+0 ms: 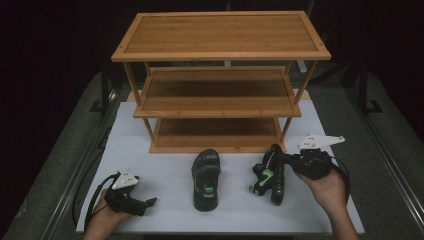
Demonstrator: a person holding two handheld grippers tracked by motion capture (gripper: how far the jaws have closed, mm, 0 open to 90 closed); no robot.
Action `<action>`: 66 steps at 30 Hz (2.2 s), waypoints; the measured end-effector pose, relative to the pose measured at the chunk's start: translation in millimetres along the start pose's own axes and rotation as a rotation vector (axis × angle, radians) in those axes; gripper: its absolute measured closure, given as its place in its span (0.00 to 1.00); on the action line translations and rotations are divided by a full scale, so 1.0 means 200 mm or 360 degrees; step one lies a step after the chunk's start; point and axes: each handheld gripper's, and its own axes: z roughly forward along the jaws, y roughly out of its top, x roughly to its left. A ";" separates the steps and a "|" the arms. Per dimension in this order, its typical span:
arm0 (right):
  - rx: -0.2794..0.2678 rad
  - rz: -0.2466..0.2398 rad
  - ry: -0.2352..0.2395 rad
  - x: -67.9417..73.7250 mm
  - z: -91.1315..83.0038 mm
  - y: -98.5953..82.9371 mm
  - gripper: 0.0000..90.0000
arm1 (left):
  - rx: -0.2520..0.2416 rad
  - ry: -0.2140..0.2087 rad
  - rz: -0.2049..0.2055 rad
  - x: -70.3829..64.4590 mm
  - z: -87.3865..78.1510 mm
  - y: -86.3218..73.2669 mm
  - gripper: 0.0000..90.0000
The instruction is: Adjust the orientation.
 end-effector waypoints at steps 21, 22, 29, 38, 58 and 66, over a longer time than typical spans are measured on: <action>0.0029 0.0011 -0.0023 -0.02 0.04 -0.06 1.00 | 0.0007 -0.0003 0.0003 0.00 0.00 0.00 0.00; 0.0028 0.0015 -0.0024 -0.02 0.03 -0.06 1.00 | 0.0007 -0.0003 0.0003 0.00 0.00 0.00 0.00; 0.0012 0.0044 -0.0040 -0.05 -0.01 -0.10 1.00 | 0.0008 -0.0004 0.0003 0.00 0.00 0.00 0.00; -0.0004 0.0110 -0.0030 -0.10 -0.06 -0.15 1.00 | 0.0007 -0.0004 0.0001 0.00 0.00 0.00 0.00; -0.0002 0.0229 0.0005 -0.23 -0.12 -0.30 1.00 | 0.0007 -0.0004 0.0000 0.00 0.00 0.00 0.00; -0.0001 0.0266 0.0031 -0.28 -0.13 -0.36 1.00 | 0.0009 -0.0005 -0.0001 0.00 0.00 0.00 0.00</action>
